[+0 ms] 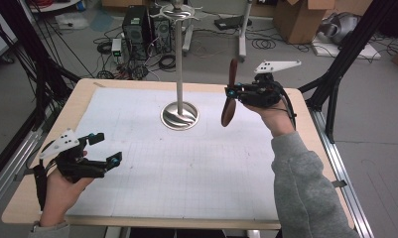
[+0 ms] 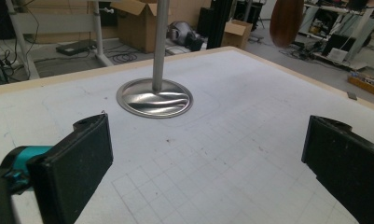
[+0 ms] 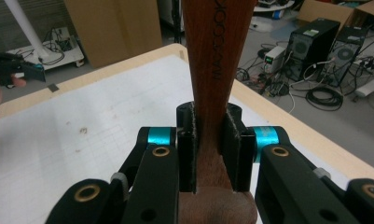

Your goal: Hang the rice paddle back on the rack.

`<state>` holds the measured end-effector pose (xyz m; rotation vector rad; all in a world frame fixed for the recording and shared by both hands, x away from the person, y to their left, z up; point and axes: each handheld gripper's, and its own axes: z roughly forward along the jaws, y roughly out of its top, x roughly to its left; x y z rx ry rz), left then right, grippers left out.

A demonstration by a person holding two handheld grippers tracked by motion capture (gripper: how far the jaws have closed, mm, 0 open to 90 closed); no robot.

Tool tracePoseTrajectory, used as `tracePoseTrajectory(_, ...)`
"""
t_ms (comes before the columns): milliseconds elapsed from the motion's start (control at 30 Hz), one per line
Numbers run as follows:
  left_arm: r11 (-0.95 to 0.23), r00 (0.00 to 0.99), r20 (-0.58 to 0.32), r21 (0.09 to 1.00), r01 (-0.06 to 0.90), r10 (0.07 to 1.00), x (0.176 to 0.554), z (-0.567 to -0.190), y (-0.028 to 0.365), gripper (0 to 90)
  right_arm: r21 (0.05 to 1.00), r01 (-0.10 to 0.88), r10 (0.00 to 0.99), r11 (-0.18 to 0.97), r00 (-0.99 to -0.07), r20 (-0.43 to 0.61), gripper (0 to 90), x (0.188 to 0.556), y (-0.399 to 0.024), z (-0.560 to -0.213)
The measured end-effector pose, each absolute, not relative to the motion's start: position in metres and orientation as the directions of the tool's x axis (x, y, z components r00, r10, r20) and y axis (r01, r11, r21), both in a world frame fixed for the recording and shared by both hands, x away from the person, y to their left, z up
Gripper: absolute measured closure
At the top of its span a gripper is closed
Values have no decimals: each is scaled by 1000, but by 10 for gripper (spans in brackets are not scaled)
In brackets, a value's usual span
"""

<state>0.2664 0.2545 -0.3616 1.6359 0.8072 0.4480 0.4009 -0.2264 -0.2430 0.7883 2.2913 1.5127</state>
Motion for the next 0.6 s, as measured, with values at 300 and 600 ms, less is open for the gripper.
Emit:
tracePoseTrajectory(300, -59, 682, -141, 963, 261, 718, 262, -361, 259, 23, 911, 264, 579, 317, -815, 35, 772, 411, -213, -232)
tracePoseTrajectory(600, -64, 690, -127, 968, 244, 712, 258, -360, 261, 22, 918, 246, 582, 311, -813, 20, 772, 421, -203, -222)
